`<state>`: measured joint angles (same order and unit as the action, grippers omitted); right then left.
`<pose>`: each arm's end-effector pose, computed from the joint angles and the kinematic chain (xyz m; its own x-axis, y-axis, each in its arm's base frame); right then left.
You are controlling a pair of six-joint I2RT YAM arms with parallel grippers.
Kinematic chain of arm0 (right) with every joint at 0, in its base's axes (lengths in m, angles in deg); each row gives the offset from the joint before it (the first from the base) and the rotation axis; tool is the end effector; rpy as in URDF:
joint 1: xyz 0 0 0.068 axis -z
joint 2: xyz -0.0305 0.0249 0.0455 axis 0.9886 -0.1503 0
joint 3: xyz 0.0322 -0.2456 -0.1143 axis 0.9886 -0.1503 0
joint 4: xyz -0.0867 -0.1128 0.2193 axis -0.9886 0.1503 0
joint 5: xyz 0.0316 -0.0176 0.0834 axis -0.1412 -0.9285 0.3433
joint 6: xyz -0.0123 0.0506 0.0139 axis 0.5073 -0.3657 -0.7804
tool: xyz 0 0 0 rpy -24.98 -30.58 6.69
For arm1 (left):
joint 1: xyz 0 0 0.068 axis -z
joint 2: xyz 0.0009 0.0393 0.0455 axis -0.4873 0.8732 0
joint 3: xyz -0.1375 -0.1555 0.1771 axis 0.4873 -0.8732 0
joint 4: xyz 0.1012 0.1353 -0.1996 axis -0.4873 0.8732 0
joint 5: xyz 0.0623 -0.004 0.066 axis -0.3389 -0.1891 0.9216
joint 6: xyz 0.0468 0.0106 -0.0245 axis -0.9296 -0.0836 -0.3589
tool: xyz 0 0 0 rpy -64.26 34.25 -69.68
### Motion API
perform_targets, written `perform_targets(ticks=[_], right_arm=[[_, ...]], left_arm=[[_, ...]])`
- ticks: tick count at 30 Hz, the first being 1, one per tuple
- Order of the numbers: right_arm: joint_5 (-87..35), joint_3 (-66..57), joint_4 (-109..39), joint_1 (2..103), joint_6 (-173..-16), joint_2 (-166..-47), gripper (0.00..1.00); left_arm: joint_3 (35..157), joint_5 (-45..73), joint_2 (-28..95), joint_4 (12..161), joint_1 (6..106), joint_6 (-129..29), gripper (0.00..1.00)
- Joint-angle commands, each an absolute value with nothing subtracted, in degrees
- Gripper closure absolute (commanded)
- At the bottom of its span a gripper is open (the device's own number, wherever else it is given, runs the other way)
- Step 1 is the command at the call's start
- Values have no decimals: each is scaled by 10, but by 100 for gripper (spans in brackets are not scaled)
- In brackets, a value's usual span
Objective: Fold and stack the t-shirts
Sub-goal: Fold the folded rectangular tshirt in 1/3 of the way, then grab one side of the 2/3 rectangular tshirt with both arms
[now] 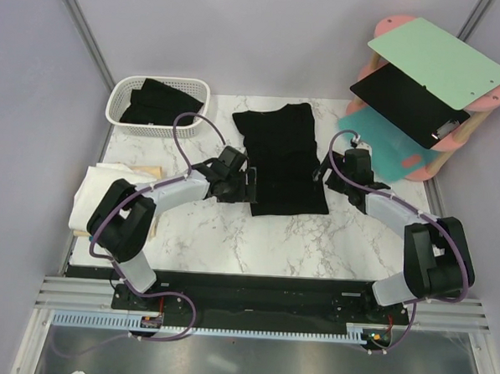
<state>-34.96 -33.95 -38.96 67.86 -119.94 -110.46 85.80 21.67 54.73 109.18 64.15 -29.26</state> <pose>0.3057 0.0726 0.2069 -0.5941 0.4051 -0.6949 0.1169 0.8983 0.4236 0.2858 -0.2004 0.1943 -0.8794 -0.0447 -0.4739 0.1225 0.9408 -0.3162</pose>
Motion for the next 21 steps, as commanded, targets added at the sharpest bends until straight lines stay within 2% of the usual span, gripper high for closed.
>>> perform_targets(ticks=[1,7,10,15,19,21], right_arm=[[-323,-387,-360,694,-1217,-1085,15],[-286,-415,-361,699,-1237,-1094,25],[-255,-418,-361,700,-1246,-1113,33],[-214,-438,-368,700,-1263,-1126,44],[-196,-452,-360,699,-1267,-1113,45],[-194,-463,-360,700,-1268,-1104,47]], left_arm=[[830,182,537,1020,653,-242,19],[820,161,553,993,656,-228,23],[822,157,560,987,659,-225,27],[821,148,575,975,666,-219,42],[820,147,587,964,671,-217,49],[818,146,590,960,672,-215,62]])
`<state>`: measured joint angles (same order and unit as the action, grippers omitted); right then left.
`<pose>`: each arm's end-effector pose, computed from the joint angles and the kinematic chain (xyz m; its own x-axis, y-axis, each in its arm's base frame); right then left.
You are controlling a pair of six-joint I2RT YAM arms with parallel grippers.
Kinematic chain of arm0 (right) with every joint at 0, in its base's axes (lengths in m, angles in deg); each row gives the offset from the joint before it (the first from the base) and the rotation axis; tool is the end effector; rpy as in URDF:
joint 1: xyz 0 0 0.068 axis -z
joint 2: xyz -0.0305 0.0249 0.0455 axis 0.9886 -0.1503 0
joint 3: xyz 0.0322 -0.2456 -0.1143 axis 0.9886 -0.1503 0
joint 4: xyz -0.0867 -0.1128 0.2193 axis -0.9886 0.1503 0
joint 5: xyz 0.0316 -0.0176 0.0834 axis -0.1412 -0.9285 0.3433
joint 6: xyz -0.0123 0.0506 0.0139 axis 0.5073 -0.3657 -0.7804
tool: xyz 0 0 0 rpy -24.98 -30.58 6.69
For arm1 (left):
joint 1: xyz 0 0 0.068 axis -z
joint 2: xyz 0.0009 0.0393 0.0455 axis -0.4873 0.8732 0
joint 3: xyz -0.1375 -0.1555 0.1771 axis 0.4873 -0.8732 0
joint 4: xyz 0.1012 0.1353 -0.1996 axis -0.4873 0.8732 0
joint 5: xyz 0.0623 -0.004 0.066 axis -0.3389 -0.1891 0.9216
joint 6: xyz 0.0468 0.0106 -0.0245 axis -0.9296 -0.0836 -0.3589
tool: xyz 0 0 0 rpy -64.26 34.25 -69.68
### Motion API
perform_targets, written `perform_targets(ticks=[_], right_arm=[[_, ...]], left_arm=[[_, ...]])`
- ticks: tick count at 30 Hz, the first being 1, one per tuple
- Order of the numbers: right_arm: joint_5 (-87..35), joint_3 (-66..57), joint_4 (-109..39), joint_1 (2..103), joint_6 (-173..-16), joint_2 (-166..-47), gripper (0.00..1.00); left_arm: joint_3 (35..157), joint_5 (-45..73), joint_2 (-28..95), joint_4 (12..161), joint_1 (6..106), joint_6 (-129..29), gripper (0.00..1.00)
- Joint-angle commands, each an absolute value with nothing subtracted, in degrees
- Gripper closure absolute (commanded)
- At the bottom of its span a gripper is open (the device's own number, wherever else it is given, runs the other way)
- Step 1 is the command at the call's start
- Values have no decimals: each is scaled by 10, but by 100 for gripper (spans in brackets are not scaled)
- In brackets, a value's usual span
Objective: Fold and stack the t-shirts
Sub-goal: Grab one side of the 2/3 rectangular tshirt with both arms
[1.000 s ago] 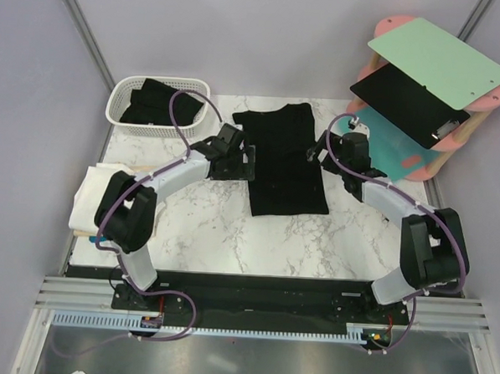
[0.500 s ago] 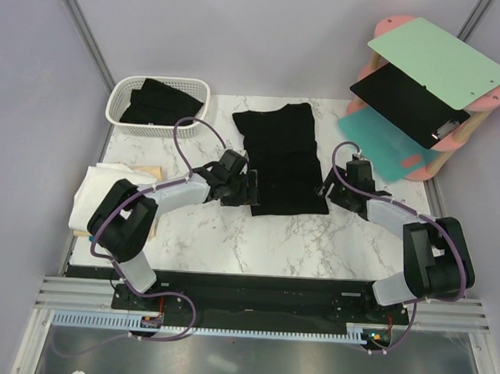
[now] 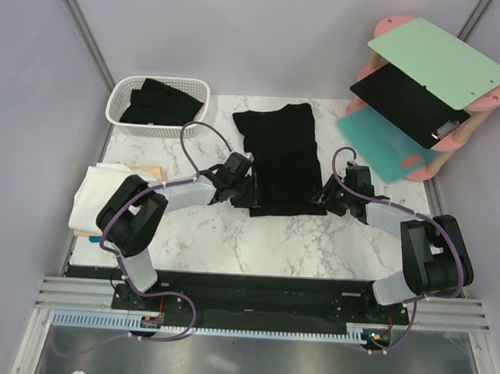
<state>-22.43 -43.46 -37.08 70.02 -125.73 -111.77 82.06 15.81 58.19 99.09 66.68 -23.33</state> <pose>0.2728 0.0618 0.1488 -0.7744 0.4600 -0.4345 0.1965 0.8275 0.5259 0.2798 -0.2199 0.1666 -0.9030 -0.0895 -0.4202 0.1227 0.8837 -0.4517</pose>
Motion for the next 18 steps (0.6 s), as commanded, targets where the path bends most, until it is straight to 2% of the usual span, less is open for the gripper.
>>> perform_targets(ticks=[1,2,4,5,8,11,18], right_arm=[[-191,-466,-360,700,-1267,-1102,50],[-187,-471,-360,699,-1267,-1101,54],[-164,-479,-366,700,-1269,-1100,64],[-155,-487,-371,700,-1272,-1099,74],[-141,-499,-370,698,-1272,-1082,89],[-134,-511,-343,698,-1262,-1046,99],[-120,-558,-243,683,-1255,-911,100]], left_arm=[[817,147,593,957,673,-215,67],[816,147,593,955,673,-213,79],[811,144,592,955,674,-211,91],[808,144,590,955,675,-209,98],[787,150,567,957,679,-202,98],[753,154,528,964,687,-190,98],[680,177,429,1015,740,-154,98]])
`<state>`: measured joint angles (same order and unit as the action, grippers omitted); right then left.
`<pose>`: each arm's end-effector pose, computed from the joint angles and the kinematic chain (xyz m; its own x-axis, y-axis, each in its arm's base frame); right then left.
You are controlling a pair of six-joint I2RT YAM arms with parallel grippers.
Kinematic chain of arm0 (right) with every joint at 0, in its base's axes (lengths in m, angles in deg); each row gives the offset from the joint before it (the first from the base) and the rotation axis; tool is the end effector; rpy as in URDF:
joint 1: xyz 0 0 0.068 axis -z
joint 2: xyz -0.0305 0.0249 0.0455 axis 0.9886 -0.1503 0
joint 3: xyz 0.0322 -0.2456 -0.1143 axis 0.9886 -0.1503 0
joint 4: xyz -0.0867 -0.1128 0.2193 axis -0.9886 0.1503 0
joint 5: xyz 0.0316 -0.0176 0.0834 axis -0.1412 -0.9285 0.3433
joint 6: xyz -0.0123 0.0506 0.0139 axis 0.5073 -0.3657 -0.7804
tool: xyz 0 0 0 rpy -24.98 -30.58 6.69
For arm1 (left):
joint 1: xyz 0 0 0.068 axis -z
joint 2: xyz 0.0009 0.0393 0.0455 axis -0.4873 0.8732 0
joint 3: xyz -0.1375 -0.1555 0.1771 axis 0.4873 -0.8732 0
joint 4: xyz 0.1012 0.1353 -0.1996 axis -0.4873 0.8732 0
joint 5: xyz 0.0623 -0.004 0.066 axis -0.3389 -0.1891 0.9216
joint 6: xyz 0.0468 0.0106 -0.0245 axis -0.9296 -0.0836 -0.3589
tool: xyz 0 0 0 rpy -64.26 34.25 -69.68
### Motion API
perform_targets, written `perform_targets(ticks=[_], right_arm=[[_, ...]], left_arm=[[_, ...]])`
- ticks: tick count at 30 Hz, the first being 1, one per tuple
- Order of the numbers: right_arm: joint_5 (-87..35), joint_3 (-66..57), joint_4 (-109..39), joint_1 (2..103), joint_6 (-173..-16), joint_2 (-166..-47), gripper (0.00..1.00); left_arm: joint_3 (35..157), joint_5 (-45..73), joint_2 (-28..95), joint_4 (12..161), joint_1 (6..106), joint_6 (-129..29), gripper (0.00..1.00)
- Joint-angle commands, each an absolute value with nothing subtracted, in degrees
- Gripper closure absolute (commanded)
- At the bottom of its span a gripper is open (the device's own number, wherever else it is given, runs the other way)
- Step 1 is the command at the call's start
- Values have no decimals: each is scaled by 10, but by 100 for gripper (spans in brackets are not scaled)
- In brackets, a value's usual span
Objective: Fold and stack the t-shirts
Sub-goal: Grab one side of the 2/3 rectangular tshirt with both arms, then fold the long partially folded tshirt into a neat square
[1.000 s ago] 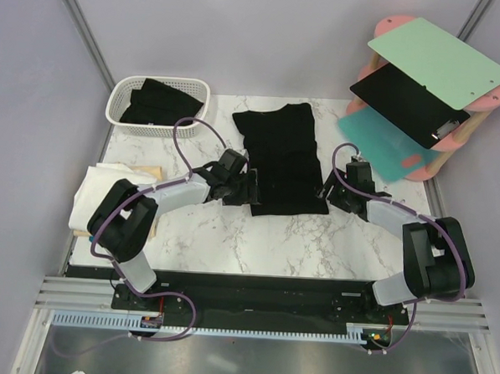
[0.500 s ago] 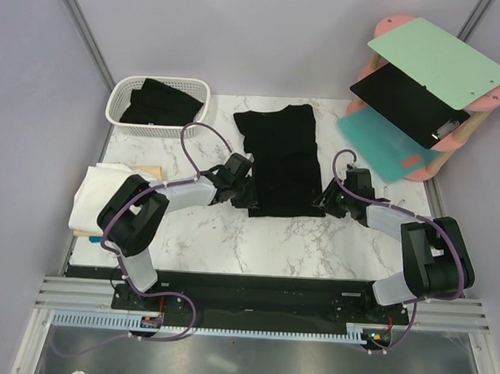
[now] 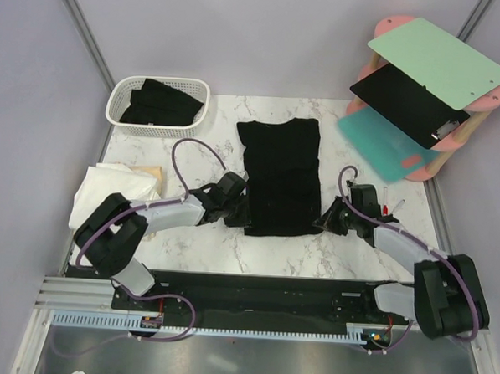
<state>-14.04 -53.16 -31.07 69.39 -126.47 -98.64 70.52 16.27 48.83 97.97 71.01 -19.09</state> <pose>0.2168 0.0582 0.1482 -0.8445 0.4227 -0.3290 0.1588 0.7842 0.5998 0.2259 -0.2073 0.1612 -0.9219 -0.0834 -0.3784 0.1127 0.8767 -0.4677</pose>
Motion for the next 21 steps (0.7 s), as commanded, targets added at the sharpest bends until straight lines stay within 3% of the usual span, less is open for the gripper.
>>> perform_targets(ticks=[1,5,10,21], right_arm=[[-115,-566,-222,678,-1259,-892,100],[-97,-595,-179,658,-1282,-775,100],[-104,-568,-137,654,-1281,-714,100],[-191,-359,-141,654,-1183,-864,100]], left_arm=[[676,178,418,1035,746,-146,98],[679,178,359,1076,766,-135,98],[751,205,339,1149,766,-149,98],[970,230,431,1234,722,-219,98]])
